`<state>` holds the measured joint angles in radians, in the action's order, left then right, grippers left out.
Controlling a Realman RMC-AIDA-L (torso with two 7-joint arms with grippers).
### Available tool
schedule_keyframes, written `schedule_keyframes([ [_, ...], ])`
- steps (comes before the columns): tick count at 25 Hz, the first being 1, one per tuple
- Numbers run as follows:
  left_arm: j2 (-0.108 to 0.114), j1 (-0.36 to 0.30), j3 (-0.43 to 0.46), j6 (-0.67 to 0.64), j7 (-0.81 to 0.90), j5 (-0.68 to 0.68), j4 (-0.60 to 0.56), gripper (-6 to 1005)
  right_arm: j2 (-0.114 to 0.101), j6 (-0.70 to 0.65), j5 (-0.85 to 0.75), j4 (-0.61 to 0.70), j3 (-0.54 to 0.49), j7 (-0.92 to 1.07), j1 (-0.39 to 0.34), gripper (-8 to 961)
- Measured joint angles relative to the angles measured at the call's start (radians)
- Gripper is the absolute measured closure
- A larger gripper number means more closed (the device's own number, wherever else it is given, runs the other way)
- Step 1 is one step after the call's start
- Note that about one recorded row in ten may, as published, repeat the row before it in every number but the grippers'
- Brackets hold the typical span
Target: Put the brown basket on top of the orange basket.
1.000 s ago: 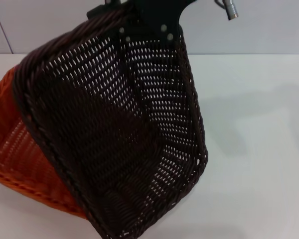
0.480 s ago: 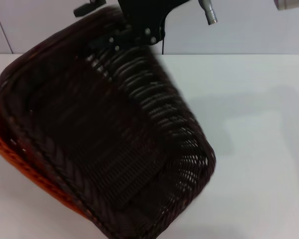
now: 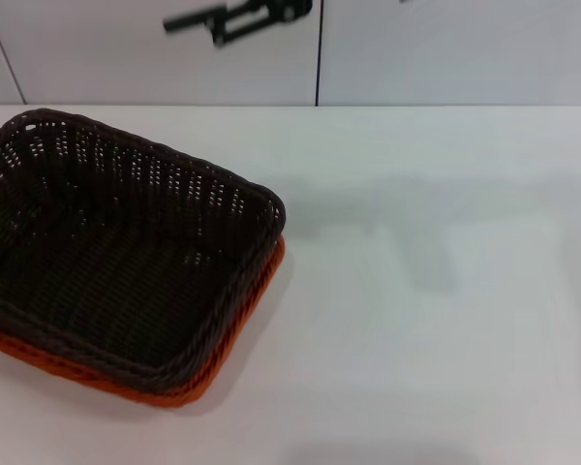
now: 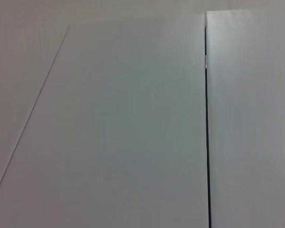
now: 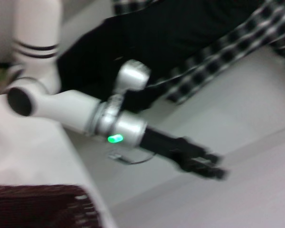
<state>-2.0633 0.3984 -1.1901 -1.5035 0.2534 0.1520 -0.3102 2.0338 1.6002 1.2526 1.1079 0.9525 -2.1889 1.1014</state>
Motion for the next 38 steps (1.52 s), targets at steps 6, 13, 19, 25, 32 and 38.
schedule_keyframes([
  [6,0.001,0.001,0.017,-0.004,-0.003,0.012,0.000,356,0.011,-0.089,0.215,-0.001,-0.136,-0.072,-0.137,231],
  [13,-0.002,-0.028,0.033,-0.019,0.000,0.022,0.002,357,0.039,-0.301,0.686,-0.220,-0.211,-0.251,-0.441,232],
  [19,-0.007,-0.047,0.024,-0.085,0.013,0.023,0.075,357,0.039,-0.339,0.867,-0.551,-0.342,-0.453,-0.478,232],
  [25,-0.008,-0.051,0.023,-0.124,0.061,0.016,0.163,358,0.037,-0.427,0.953,-0.762,-0.483,-0.529,-0.469,233],
  [32,-0.007,-0.056,0.023,-0.118,0.102,0.016,0.192,359,0.039,-0.484,1.043,-0.837,-0.493,-0.574,-0.446,235],
  [38,-0.002,-0.064,0.032,-0.059,0.105,0.021,0.193,359,0.041,-0.516,1.100,-0.921,-0.495,-0.642,-0.380,237],
])
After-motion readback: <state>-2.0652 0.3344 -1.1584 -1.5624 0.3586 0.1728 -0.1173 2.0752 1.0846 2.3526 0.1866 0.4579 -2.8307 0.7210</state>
